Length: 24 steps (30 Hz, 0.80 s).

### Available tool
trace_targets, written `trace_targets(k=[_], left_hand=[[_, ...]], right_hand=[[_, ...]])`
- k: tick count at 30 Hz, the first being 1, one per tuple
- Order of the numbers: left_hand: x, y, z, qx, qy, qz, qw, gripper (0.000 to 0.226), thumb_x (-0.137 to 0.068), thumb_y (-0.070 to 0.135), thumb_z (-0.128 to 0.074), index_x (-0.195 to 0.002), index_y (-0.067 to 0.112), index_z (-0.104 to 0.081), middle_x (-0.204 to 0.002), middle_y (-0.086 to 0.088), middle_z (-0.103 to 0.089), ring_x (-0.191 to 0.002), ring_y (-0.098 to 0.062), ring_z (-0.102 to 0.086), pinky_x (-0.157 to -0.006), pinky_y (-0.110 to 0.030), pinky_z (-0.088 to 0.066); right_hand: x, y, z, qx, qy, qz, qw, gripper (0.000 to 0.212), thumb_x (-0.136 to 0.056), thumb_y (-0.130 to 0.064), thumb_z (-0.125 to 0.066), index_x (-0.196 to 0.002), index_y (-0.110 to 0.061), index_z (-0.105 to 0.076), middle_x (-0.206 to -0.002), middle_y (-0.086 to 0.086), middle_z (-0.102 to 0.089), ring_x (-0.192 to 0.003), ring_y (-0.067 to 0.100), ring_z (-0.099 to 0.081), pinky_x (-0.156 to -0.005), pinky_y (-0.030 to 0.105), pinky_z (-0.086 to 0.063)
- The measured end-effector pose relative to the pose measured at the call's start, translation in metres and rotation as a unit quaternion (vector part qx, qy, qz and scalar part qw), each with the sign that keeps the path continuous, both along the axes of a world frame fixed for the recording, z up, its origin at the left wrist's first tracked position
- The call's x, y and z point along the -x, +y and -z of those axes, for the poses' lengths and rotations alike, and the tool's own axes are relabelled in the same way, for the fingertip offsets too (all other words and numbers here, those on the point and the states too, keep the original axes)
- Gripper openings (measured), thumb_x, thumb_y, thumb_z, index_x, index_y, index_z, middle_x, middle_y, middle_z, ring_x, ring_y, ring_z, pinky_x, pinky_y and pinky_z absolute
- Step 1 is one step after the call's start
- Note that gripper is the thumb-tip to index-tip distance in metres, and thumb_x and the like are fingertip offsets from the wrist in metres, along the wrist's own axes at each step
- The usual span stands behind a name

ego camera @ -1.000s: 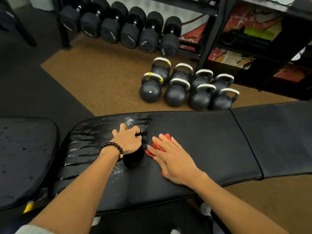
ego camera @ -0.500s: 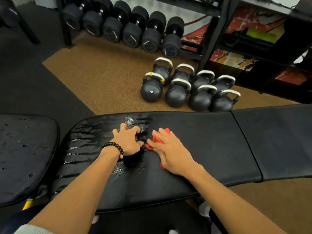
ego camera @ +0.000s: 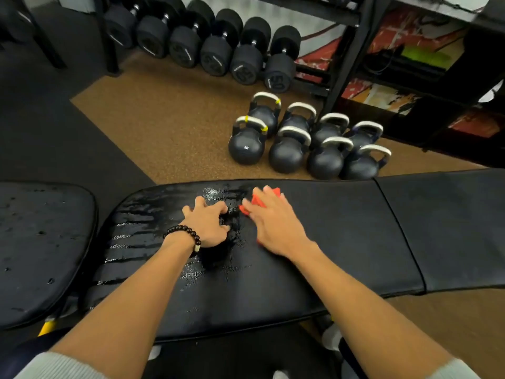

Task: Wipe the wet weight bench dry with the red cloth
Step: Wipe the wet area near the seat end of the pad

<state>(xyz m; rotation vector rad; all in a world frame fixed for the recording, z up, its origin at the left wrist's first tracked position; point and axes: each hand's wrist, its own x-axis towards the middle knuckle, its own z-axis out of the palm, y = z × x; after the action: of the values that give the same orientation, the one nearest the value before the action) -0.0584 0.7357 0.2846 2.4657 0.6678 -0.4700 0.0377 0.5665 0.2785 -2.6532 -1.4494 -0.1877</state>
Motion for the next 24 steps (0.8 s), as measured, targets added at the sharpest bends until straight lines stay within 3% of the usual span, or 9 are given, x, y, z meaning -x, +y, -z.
trace_targets(k=[3, 5, 9, 11, 14, 17, 20, 22, 24], left_hand=[[0.001, 0.002, 0.0, 0.008, -0.001, 0.001, 1.0, 0.04, -0.092, 0.032, -0.054, -0.131, 0.037, -0.044, -0.129, -0.007, -0.03, -0.129, -0.037, -0.03, -0.11, -0.046, -0.03], [0.001, 0.003, -0.001, 0.016, -0.001, 0.0, 1.0, 0.043, -0.091, 0.027, -0.053, -0.132, 0.037, -0.044, -0.128, -0.006, -0.03, -0.127, -0.036, -0.03, -0.11, -0.045, -0.032], [0.003, -0.001, -0.008, 0.019, 0.004, 0.0, 1.0, 0.049, -0.091, 0.023, -0.053, -0.137, 0.035, -0.041, -0.13, -0.006, -0.029, -0.125, -0.036, -0.029, -0.106, -0.042, -0.035], [0.004, -0.003, -0.012, 0.024, 0.008, -0.001, 1.0, 0.05, -0.092, 0.022, -0.054, -0.138, 0.035, -0.039, -0.132, -0.006, -0.028, -0.125, -0.036, -0.028, -0.104, -0.041, -0.036], [0.004, -0.003, -0.015, 0.027, 0.008, -0.001, 1.0, 0.052, -0.091, 0.022, -0.054, -0.138, 0.034, -0.039, -0.132, -0.005, -0.027, -0.125, -0.035, -0.027, -0.103, -0.041, -0.037], [0.004, 0.0, -0.015, 0.033, 0.009, -0.001, 0.999, 0.052, -0.089, 0.02, -0.054, -0.137, 0.034, -0.04, -0.123, -0.003, -0.027, -0.123, -0.035, -0.028, -0.102, -0.042, -0.037], [0.003, 0.0, -0.016, 0.039, 0.01, 0.003, 0.999, 0.052, -0.088, 0.018, -0.053, -0.136, 0.034, -0.041, -0.121, -0.003, -0.026, -0.123, -0.035, -0.028, -0.103, -0.042, -0.038], [0.003, 0.0, -0.017, 0.04, 0.014, 0.001, 0.999, 0.052, -0.088, 0.017, -0.052, -0.136, 0.033, -0.041, -0.128, -0.005, -0.027, -0.123, -0.036, -0.027, -0.103, -0.043, -0.039], [0.003, -0.001, -0.017, 0.037, 0.016, 0.001, 0.999, 0.054, -0.087, 0.017, -0.052, -0.137, 0.033, -0.04, -0.129, -0.006, -0.027, -0.124, -0.036, -0.027, -0.102, -0.042, -0.04]], right_hand=[[0.033, -0.035, -0.003, -0.022, 0.027, -0.106, 0.994, 0.034, -0.087, -0.014, -0.063, -0.12, -0.018, -0.067, -0.131, 0.01, -0.06, -0.124, 0.035, -0.054, -0.101, 0.05, -0.045], [0.008, -0.044, -0.008, -0.016, 0.011, -0.106, 0.994, 0.036, -0.08, -0.011, -0.067, -0.114, -0.02, -0.069, -0.125, 0.007, -0.062, -0.119, 0.034, -0.057, -0.096, 0.048, -0.047], [-0.055, -0.005, -0.01, 0.022, -0.017, 0.127, 0.992, 0.031, -0.073, -0.016, -0.063, -0.103, -0.02, -0.065, -0.105, 0.002, -0.058, -0.103, 0.03, -0.054, -0.087, 0.042, -0.039], [-0.054, 0.025, -0.003, 0.011, -0.001, 0.17, 0.985, 0.026, -0.075, -0.019, -0.06, -0.101, -0.022, -0.064, -0.1, 0.001, -0.058, -0.1, 0.028, -0.053, -0.087, 0.041, -0.037], [-0.034, 0.042, 0.008, 0.033, 0.014, 0.046, 0.998, 0.037, -0.084, -0.017, -0.054, -0.119, -0.019, -0.062, -0.121, 0.005, -0.056, -0.116, 0.031, -0.049, -0.097, 0.049, -0.037], [-0.039, 0.012, -0.005, 0.074, 0.036, -0.033, 0.996, 0.055, -0.077, -0.017, -0.064, -0.132, -0.017, -0.06, -0.139, 0.008, -0.051, -0.132, 0.032, -0.042, -0.103, 0.052, -0.036], [-0.074, -0.025, -0.016, 0.083, 0.001, 0.12, 0.989, 0.054, -0.066, -0.024, -0.067, -0.12, -0.025, -0.066, -0.12, 0.002, -0.058, -0.114, 0.029, -0.051, -0.091, 0.044, -0.043], [-0.084, -0.025, -0.019, 0.025, 0.012, 0.244, 0.969, 0.048, -0.068, -0.021, -0.06, -0.115, -0.026, -0.071, -0.114, 0.004, -0.062, -0.11, 0.03, -0.054, -0.096, 0.047, -0.042], [-0.065, 0.002, -0.017, -0.009, 0.013, 0.286, 0.958, 0.044, -0.069, -0.021, -0.052, -0.108, -0.027, -0.072, -0.108, 0.006, -0.062, -0.107, 0.033, -0.054, -0.098, 0.048, -0.04]])
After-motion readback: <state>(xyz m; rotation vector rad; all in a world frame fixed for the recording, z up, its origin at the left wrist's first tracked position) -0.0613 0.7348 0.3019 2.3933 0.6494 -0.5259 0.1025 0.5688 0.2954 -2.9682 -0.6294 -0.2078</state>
